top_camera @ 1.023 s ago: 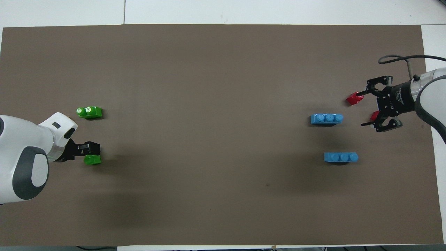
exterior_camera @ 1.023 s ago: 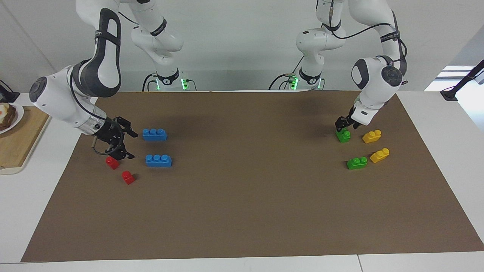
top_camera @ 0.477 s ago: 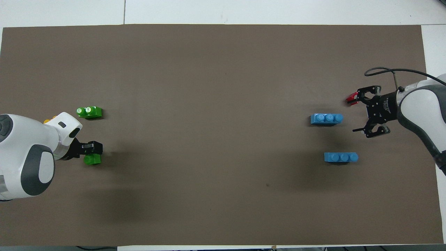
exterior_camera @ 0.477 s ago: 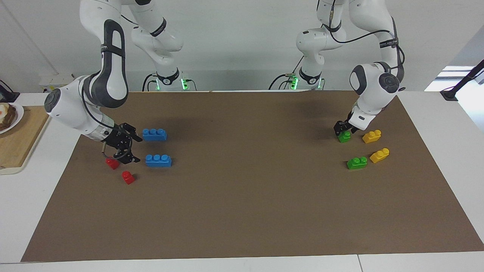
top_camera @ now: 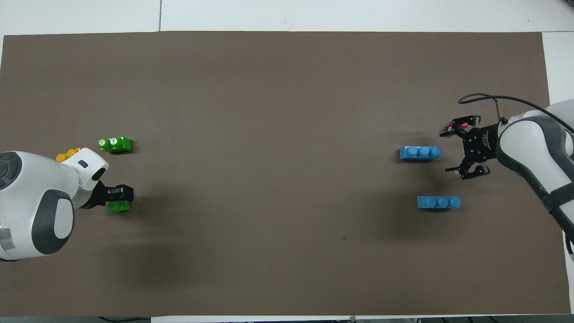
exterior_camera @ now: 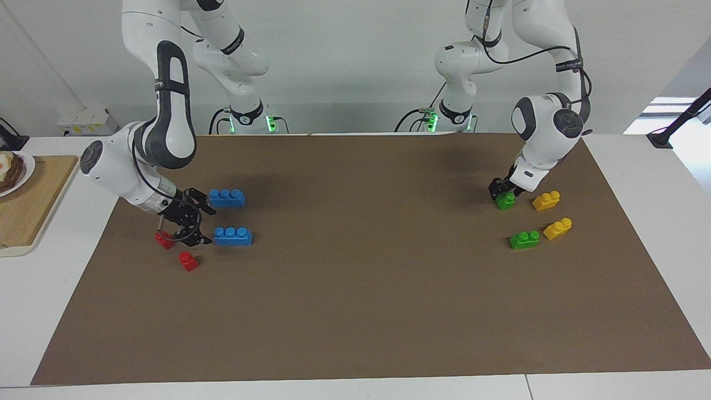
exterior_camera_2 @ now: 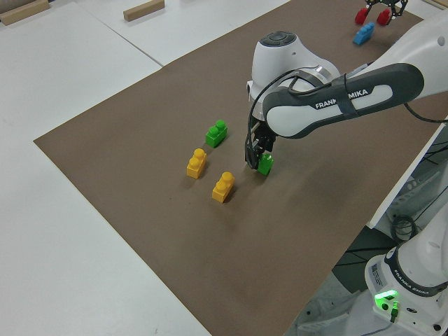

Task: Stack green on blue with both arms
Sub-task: 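Grasp the green brick with the left gripper while the right gripper grasps the blue brick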

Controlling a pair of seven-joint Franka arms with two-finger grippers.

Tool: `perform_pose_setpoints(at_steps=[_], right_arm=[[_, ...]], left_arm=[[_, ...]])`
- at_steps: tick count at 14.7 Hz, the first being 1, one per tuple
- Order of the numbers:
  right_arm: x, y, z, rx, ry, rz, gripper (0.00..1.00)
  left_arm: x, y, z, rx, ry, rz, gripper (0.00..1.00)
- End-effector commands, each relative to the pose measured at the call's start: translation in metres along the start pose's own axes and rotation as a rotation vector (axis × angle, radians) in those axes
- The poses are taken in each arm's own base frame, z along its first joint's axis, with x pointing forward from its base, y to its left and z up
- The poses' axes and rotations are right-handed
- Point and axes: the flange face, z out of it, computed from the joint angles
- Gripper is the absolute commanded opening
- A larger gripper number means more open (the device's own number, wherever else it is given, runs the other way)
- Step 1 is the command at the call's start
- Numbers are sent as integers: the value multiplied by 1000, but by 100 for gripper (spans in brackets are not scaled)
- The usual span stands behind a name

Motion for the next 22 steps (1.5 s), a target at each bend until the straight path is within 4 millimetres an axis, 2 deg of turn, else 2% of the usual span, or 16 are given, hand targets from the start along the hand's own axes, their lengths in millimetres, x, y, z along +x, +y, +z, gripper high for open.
perform_pose_setpoints(at_steps=[1, 3, 4, 7, 10, 12, 14, 15, 17, 18, 20, 21, 22], right_arm=[[7, -3, 18, 16, -12, -18, 99], [4, -6, 22, 38, -32, 1, 99], [-4, -8, 30, 35, -45, -3, 99], [-5, -12, 38, 49, -36, 0, 99], [-5, -12, 38, 50, -35, -4, 95], [-4, -12, 38, 52, -34, -15, 87], [-2, -11, 37, 50, -36, -16, 76], [0, -10, 37, 46, -39, -12, 67], [1, -10, 36, 45, -42, -10, 50], [2, -10, 35, 47, -43, -6, 43], [3, -10, 34, 45, -46, -8, 21], [1, -11, 34, 44, -46, -10, 4], [1, -11, 33, 45, -46, -12, 0]], left_arm=[[-2, -3, 4, 11, 14, 13, 62], [4, 0, -2, 11, 19, 19, 39], [9, 2, -7, 11, 21, 22, 29], [24, 2, -36, 11, 5, 12, 11], [40, 7, -79, 11, 17, -65, 9], [45, 19, -101, 3, 16, -121, 9], [42, 44, -107, 9, 13, -191, 9], [39, 58, -108, 12, 11, -218, 9], [36, 73, -108, 16, 7, -273, 9], [35, 80, -108, 16, 9, -309, 9], [34, 85, -108, 13, 14, -411, 9], [34, 86, -108, 10, 17, -467, 9], [34, 87, -109, -2, 15, -511, 9]])
